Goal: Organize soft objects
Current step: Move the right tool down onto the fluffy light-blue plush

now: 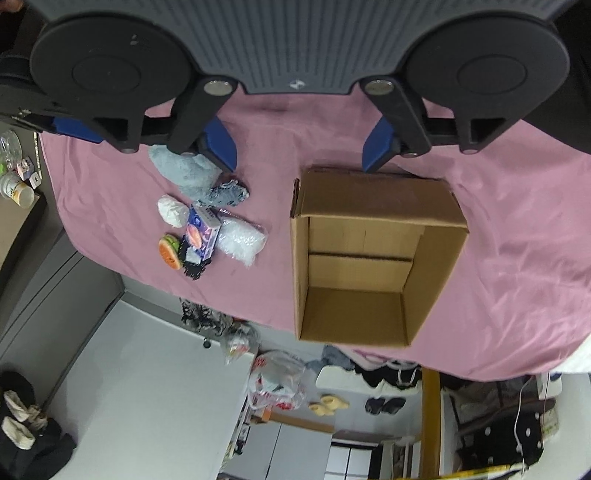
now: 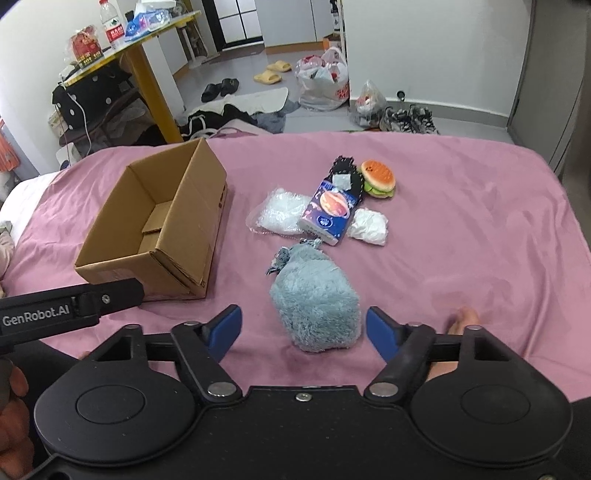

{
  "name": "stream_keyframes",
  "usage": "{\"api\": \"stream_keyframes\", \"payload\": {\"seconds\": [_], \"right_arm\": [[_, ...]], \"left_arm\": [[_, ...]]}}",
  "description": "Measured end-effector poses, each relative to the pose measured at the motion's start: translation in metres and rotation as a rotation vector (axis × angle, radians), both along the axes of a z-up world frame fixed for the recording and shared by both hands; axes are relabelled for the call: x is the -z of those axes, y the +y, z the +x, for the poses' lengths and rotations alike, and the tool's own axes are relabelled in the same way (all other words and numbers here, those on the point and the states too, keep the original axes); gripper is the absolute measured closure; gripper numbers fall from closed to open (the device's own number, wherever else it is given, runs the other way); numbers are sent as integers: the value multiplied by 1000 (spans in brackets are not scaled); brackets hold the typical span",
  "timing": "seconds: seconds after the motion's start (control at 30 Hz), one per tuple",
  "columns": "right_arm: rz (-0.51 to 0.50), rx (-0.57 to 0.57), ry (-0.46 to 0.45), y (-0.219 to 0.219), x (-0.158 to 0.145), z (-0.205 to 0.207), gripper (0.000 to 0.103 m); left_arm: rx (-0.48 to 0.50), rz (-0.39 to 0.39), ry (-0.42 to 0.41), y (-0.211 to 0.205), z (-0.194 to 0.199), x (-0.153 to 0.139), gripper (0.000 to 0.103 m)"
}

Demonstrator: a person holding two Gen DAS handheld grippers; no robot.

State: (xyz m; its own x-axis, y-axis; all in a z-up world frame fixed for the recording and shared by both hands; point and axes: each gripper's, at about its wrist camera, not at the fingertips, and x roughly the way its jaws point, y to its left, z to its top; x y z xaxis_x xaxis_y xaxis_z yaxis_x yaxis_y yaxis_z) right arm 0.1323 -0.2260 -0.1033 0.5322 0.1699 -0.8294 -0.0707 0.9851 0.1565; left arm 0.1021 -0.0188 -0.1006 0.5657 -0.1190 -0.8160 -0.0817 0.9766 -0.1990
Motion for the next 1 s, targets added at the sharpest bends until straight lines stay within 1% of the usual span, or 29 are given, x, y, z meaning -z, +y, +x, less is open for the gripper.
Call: {"api": "stream_keyframes", "payload": {"seconds": [0.07,0.1,0.17,0.23,0.53,0.67,0.9,1.0], "right_arm": [[15,-8,15,1,4,5,43],[24,-11,20,1,5,8,46],[41,-18,35,3,9,13,57],[59,-30,55,5,14,18,60],[80,-31,151,8,36,44,61],[66,14,154,0,39,53,60],[78,117,157,-29,44,61,57],[87,174,165,-42,50,65,57]], "left_arm": [[-15,-2,16,1,5,5,33],[-23,-5,28,1,8,8,35],[-36,-13,44,1,12,13,37],[-45,-11,55,0,17,17,38],[-68,-23,108,-9,35,33,38],[-74,-34,131,-17,43,40,38],[-56,-64,133,-35,54,44,38],[-50,-85,139,-43,60,47,44]]}}
